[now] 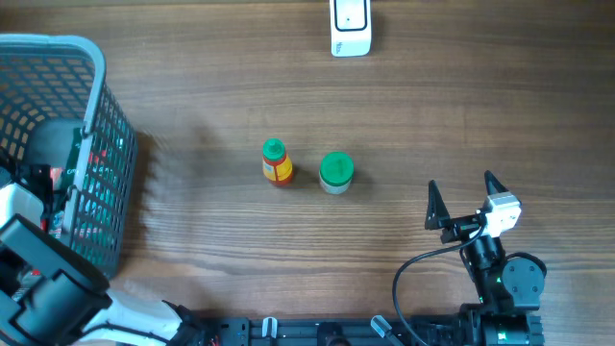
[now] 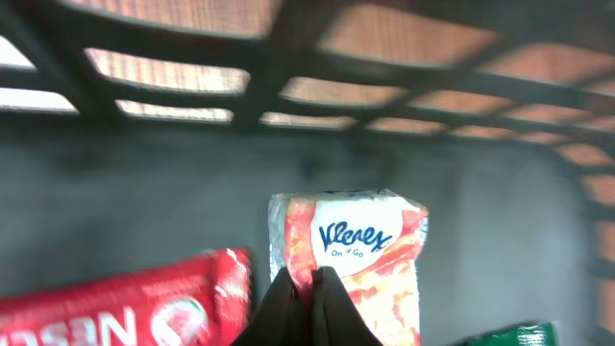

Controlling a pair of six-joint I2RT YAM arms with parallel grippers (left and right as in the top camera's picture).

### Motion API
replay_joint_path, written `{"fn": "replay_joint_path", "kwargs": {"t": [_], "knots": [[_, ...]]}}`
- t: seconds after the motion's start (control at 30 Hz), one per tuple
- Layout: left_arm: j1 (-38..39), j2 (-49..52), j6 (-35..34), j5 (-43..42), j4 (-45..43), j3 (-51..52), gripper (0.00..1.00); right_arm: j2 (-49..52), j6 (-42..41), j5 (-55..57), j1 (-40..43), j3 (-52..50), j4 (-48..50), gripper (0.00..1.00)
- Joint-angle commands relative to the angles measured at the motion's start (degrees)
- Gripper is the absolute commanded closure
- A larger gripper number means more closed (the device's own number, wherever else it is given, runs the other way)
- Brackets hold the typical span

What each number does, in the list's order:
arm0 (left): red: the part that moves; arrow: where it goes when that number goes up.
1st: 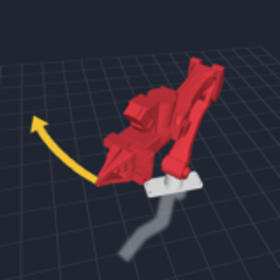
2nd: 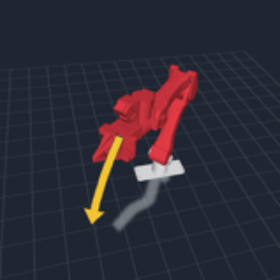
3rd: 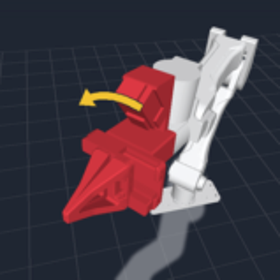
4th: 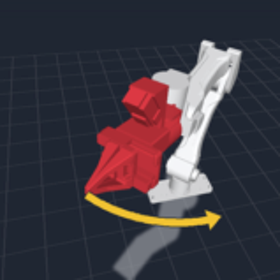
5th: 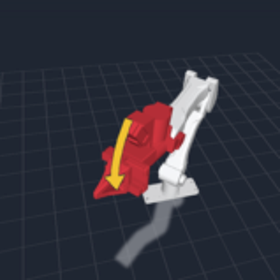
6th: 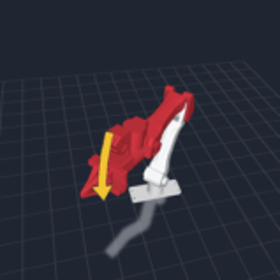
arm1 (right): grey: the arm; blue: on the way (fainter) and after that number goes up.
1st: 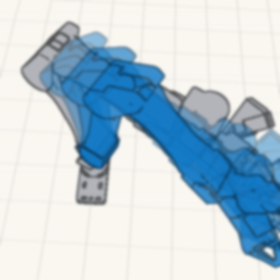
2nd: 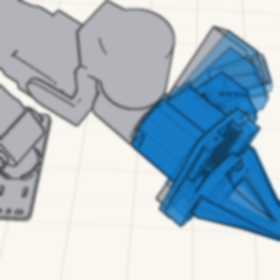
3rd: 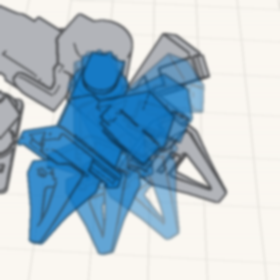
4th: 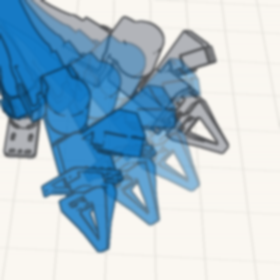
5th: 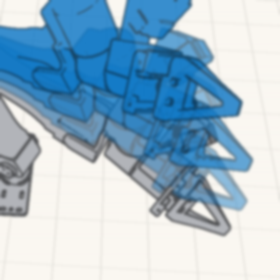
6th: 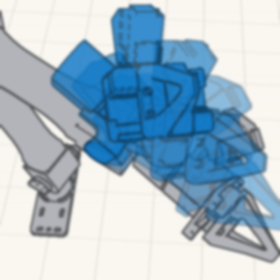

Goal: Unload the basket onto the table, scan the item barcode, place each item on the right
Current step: 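Reach into the basket and grasp the red Kleenex tissue pack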

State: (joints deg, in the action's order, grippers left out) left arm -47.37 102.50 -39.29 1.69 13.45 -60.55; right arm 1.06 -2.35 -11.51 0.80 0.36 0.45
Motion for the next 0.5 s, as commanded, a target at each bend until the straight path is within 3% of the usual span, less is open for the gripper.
{"fn": "replay_joint_path", "kwargs": {"t": [0.0,0.23,0.33,0.47], "knots": [[0.28,-13.07,0.33,-3.63,0.61,0.09,0.96,-0.26,-0.79,0.33,-0.20,-0.07,0.33,0.00],[0.28,-33.94,-0.13,-4.98,4.81,0.09,0.96,-0.26,-0.79,0.33,-0.20,-0.07,0.33,0.00],[0.28,-41.24,-0.20,-17.68,4.35,0.09,0.96,-0.26,-0.76,0.33,-0.20,-0.07,0.33,0.00],[1.75,-48.48,-1.14,-40.52,0.96,0.09,0.96,-0.26,-0.79,0.33,-0.20,-0.07,0.33,0.00]]}}
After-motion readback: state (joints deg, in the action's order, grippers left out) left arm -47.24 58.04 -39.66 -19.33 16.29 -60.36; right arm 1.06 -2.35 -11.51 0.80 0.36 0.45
